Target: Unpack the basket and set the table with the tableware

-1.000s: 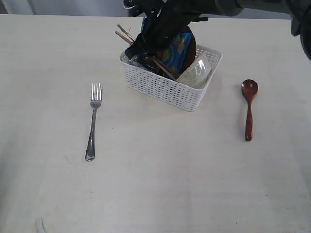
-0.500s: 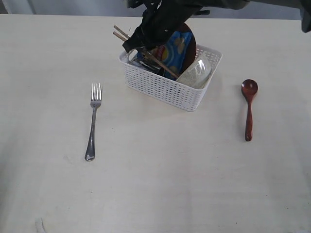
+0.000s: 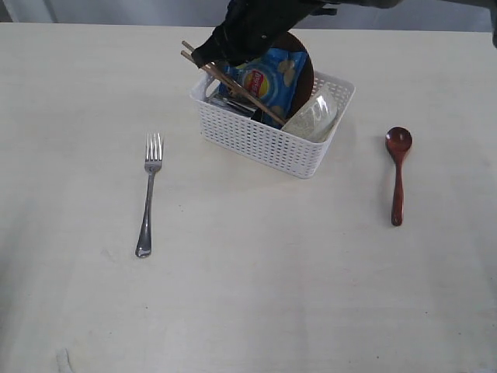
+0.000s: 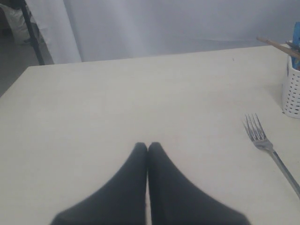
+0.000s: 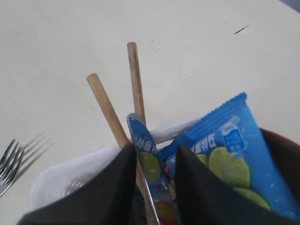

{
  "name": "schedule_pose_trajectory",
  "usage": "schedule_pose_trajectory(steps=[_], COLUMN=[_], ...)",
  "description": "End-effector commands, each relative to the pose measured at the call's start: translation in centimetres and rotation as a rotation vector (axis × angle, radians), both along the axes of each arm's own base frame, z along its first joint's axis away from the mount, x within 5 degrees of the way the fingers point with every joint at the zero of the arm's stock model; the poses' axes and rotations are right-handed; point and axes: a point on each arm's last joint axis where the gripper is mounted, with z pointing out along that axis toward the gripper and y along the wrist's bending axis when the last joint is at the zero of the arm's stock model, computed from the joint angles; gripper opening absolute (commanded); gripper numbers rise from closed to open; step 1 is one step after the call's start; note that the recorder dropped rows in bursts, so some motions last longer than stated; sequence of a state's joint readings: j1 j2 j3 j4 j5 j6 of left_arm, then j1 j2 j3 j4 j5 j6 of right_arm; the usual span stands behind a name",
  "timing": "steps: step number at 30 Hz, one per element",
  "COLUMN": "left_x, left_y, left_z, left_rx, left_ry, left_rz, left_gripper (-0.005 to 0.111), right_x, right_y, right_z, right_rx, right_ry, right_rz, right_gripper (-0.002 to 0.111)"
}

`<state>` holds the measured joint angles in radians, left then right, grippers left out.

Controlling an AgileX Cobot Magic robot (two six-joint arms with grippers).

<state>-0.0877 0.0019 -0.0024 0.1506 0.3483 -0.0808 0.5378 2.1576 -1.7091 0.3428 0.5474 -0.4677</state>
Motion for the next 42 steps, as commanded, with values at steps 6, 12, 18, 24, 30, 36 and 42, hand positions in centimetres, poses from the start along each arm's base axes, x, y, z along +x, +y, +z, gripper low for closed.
schedule_pose_trajectory(steps=[6,12,18,24,30,36,42], left_x=[0.0,0.0,0.0,0.0,0.0,0.0,0.0], left_y=[0.0,0.0,0.0,0.0,0.0,0.0,0.0], left_z=[0.0,0.0,0.0,0.0,0.0,0.0,0.0], left_rx=[0.001,0.001,0.001,0.001,0.001,0.001,0.001], left_ry=[-0.002,-0.002,-0.002,-0.002,-0.002,-0.002,-0.002], left_rz=[-0.005,-0.005,-0.005,-0.005,-0.005,-0.005,-0.005], left_gripper=[0.0,0.0,0.0,0.0,0.0,0.0,0.0], right_x=[0.4,0.5,0.6,0.7,0.6,0.4,0.1], right_y=[-0.1,0.0,0.0,0.0,0.0,-0.2,-0.3], right_z=[-0.9,-1.7,-1.7,-1.7,-1.3,0.8,2.0], right_rx=[0.019,0.023,0.025,0.027,0.029,0.046,0.052], right_ry=[0.015,0.031,0.021,0.015,0.007,-0.029,-0.05], right_rz=[-0.012,-0.019,-0.021,-0.024,-0.02,-0.018,-0.01], right_gripper=[0.028,0.028,0.012,0.0,0.0,0.0,0.0])
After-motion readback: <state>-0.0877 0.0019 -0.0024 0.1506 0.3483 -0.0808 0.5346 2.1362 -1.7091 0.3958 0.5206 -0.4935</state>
